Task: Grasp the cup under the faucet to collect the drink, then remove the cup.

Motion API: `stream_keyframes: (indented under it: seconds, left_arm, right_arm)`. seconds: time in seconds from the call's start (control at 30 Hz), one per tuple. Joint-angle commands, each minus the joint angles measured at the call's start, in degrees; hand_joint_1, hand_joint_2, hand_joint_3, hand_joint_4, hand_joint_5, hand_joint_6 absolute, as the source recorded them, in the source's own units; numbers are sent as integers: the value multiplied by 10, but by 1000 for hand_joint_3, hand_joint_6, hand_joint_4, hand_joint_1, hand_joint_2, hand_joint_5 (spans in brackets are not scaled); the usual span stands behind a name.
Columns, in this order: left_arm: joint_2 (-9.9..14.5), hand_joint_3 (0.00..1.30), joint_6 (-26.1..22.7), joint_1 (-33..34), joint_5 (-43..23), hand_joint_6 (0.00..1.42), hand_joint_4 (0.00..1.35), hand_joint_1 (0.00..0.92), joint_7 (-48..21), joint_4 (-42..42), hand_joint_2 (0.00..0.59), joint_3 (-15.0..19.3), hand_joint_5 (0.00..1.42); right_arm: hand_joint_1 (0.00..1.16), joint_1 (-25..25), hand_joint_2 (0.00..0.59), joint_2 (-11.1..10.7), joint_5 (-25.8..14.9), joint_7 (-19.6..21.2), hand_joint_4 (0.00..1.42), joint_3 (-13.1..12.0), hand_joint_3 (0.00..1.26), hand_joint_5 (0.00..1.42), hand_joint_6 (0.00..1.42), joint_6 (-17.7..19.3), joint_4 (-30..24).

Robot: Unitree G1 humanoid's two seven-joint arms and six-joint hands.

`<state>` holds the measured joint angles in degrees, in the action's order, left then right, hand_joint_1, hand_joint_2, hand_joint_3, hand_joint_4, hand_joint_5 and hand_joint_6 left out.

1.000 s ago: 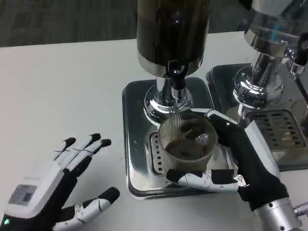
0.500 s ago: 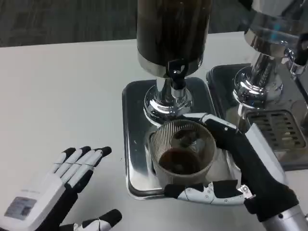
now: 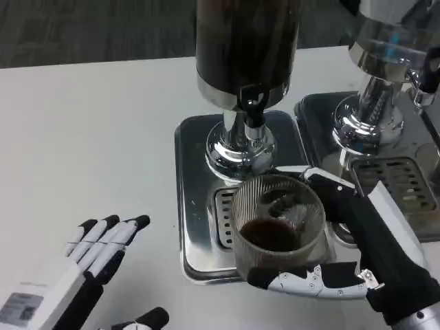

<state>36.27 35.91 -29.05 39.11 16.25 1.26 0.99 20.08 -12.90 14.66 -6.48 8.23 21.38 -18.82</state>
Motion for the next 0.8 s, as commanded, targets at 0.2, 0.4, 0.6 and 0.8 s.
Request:
stream_keyframes:
  seconds: [0.2,0.4,0.6,0.8]
  left_arm:
    - [-15,53,-6,-13,4,0,0,0,-4,11,144,5,21]
    - [-21,53,-7,-13,5,0,0,0,-3,12,143,5,21]
    - [-26,53,-10,-8,4,0,0,0,-7,14,143,4,21]
    - [-21,54,-24,-1,9,0,0,0,-20,24,145,9,21]
  right_arm:
    - [1056,-7,153,8,-8,1,611,-1,531,817,1089,6,-19]
    - [1056,-9,153,8,-9,0,611,-3,531,813,1089,7,-17]
    - [1056,-12,153,6,-15,-3,611,-8,531,811,1089,6,-15]
    - [1056,-15,153,3,-18,-9,611,-7,531,810,1089,11,-11]
